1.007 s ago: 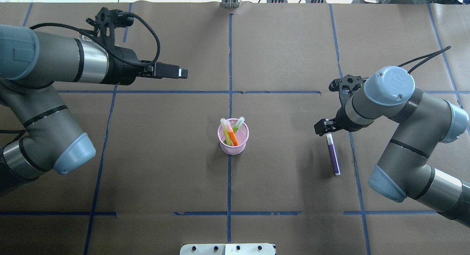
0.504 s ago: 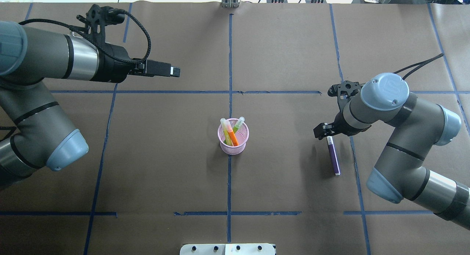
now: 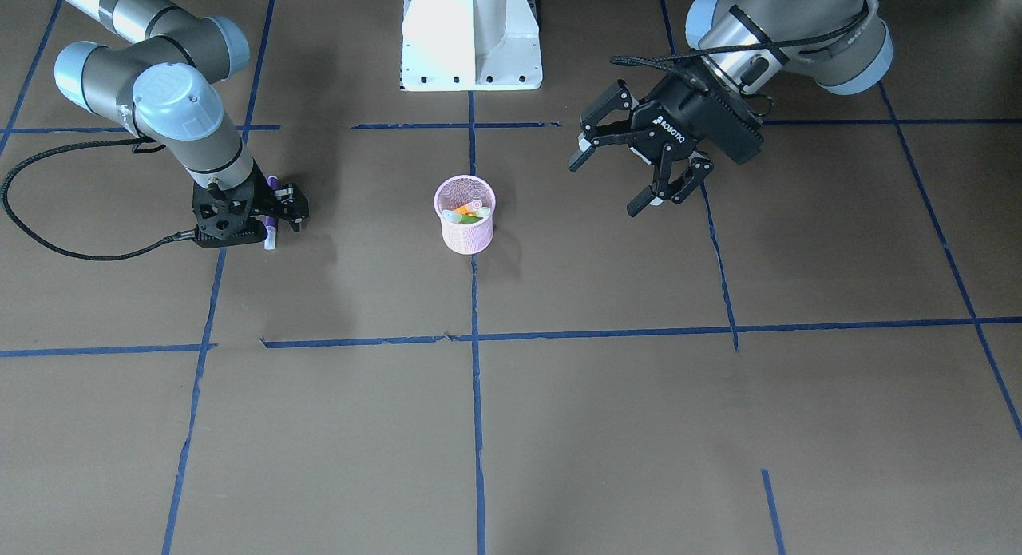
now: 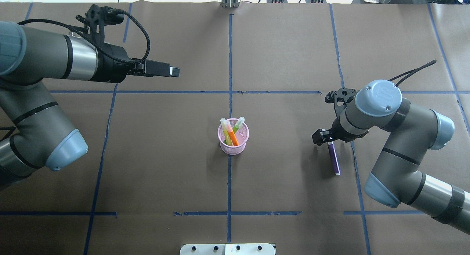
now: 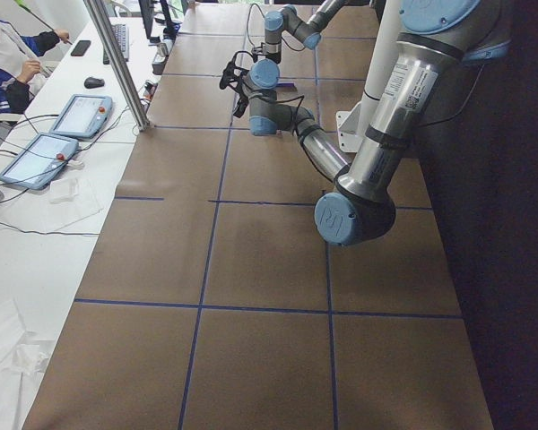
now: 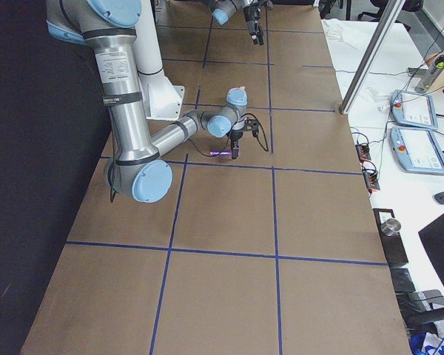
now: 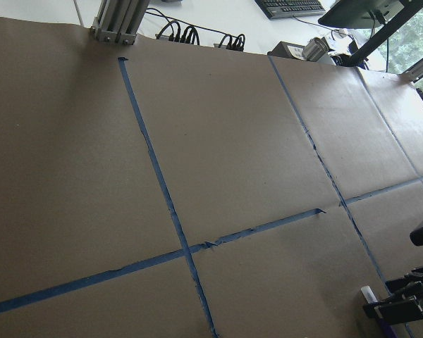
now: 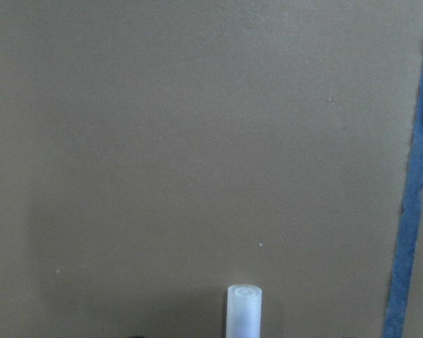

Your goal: Collect pens into pen holder

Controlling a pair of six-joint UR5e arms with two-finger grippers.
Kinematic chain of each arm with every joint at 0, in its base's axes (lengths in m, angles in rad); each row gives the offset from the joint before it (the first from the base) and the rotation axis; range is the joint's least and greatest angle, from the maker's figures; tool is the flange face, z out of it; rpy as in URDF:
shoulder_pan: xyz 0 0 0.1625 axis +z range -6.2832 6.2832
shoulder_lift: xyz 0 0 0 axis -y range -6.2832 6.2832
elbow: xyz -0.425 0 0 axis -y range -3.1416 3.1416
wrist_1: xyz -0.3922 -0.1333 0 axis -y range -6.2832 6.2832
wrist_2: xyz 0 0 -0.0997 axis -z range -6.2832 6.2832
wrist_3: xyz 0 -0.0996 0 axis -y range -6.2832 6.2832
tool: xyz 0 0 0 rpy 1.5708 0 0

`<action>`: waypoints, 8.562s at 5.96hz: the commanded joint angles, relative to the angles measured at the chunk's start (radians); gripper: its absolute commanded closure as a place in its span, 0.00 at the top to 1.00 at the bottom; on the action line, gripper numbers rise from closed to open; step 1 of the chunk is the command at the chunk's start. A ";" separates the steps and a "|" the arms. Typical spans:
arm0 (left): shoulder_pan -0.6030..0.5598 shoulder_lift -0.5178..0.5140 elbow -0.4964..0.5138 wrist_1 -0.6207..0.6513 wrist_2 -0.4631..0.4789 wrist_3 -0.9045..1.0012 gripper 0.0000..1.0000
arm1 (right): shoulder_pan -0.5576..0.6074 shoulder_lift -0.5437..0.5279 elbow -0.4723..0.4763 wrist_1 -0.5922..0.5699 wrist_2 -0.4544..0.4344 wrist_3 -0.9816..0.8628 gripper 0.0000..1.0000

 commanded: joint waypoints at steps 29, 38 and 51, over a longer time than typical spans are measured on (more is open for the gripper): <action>-0.249 0.127 0.029 0.407 -0.257 0.505 1.00 | -0.331 0.249 0.021 0.552 -0.880 -0.157 0.00; -0.285 0.140 0.041 0.414 -0.270 0.548 1.00 | -0.294 0.258 0.195 0.305 -0.785 -0.166 1.00; -0.887 0.326 0.469 0.889 -0.356 1.379 1.00 | 0.874 -0.187 -0.051 -0.295 0.450 -0.925 1.00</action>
